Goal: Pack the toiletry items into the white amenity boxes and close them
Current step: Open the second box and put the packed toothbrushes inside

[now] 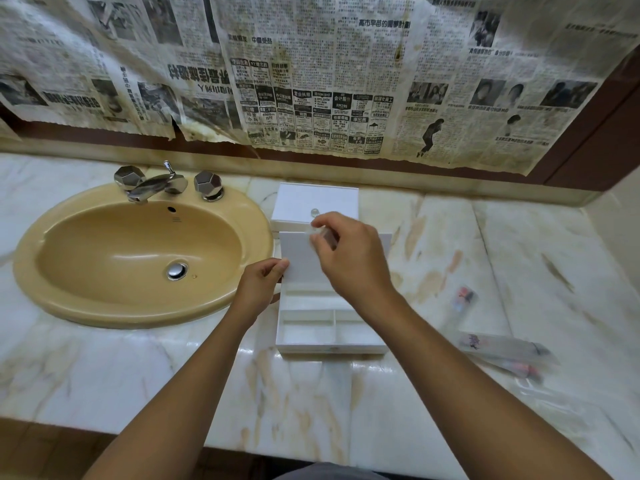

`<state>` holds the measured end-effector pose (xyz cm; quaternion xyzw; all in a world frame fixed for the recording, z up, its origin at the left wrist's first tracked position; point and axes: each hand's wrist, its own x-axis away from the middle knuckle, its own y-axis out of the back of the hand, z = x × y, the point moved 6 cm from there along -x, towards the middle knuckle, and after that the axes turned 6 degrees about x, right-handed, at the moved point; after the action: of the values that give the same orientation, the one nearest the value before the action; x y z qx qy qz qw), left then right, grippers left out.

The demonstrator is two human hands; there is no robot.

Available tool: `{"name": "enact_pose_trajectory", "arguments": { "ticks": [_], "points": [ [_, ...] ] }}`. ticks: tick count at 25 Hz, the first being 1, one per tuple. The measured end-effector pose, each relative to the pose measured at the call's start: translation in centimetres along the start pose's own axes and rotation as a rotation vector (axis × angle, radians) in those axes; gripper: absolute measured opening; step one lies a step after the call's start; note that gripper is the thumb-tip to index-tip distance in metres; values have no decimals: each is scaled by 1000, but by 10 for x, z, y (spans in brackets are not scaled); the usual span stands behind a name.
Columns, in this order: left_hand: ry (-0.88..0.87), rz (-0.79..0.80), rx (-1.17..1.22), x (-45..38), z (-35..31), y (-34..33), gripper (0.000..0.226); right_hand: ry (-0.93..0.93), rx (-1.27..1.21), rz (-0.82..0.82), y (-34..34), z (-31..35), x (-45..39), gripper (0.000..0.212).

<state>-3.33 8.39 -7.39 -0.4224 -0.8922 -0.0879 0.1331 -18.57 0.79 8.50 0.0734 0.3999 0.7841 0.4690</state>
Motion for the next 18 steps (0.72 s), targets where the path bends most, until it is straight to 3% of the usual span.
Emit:
{"name": "enact_pose_trajectory", "arguments": {
  "ticks": [12,18],
  "points": [
    [10,28,-45,-1,-1,2,27,65,277,482,-105,-45,23,20],
    [0,25,-26,1,-2,1,25,74,448,402,-92,-54,26,34]
  ]
}}
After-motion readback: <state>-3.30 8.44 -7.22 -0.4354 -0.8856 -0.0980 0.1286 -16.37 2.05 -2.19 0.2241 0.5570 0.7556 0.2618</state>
